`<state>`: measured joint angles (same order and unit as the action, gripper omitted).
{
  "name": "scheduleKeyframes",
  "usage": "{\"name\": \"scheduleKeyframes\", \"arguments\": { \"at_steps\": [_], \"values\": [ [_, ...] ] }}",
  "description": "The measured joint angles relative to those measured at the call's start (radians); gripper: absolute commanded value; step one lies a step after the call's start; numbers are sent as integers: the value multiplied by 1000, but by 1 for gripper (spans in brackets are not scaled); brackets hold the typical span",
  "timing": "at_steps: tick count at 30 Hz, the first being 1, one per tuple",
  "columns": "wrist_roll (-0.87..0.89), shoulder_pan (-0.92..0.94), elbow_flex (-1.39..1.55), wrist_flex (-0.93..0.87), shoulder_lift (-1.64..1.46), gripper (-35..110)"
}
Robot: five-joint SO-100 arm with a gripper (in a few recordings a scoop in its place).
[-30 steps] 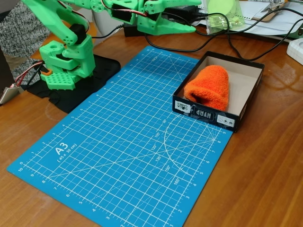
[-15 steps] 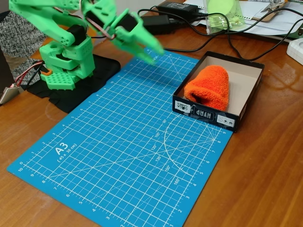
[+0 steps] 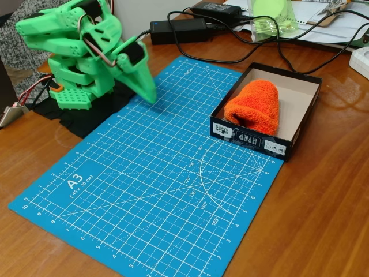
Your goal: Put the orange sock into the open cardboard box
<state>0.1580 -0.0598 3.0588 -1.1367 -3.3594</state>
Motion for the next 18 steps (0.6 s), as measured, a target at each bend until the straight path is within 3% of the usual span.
{"name": "scheduleKeyframes", "arguments": {
  "at_steps": [18],
  "values": [
    [58,63,0,0,0,0]
  ]
}}
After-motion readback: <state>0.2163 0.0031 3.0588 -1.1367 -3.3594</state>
